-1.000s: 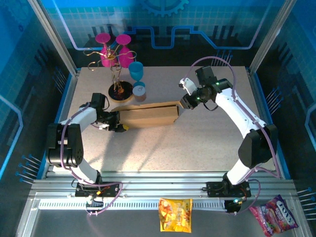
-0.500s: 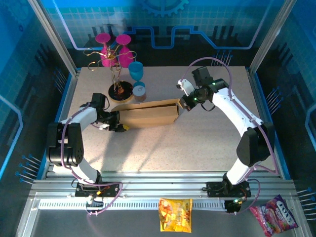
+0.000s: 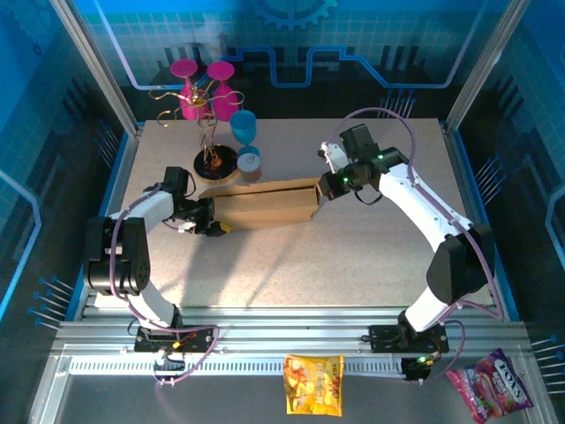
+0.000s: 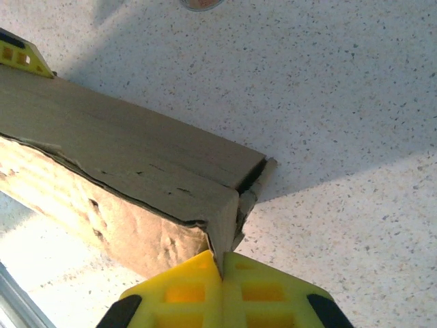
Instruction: Fold the paper box
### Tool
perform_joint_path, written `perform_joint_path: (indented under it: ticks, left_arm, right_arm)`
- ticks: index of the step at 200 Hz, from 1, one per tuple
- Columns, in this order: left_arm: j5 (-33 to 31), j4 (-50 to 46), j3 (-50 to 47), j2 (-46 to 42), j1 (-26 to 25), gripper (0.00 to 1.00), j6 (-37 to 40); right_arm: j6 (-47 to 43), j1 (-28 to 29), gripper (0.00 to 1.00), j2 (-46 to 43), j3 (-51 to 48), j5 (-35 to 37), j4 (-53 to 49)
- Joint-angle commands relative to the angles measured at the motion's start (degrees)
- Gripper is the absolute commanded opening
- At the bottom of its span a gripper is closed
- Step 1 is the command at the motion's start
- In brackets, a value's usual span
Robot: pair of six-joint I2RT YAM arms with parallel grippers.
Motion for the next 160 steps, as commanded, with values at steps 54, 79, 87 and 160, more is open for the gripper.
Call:
perform_joint_path:
  ticks: [54, 79, 87, 160]
  left_arm:
    - [-4.25, 0.8, -1.54, 1.31, 0.57, 0.28, -2.97]
    - [-4.19, 1.23, -1.8, 1.41, 0.58, 0.28, -3.07]
    - [-4.1, 1.3, -1.81, 1.5, 0.58, 0.28, -3.04]
    - [-2.98, 3.79, -2.14, 2.34, 0.83, 0.36, -3.12]
  right_arm:
    - [8.81, 2.86, 0.0, -2.13, -4.04, 1.93, 3.19]
    - [10.77, 3.88, 0.0, -2.18, -5.02, 3.46, 4.51]
    - [11.31, 4.23, 0.0, -2.22, -5.56, 4.01, 5.12]
    - [13.61, 6.6, 0.0, -2.51, -8.68, 9.6, 8.81]
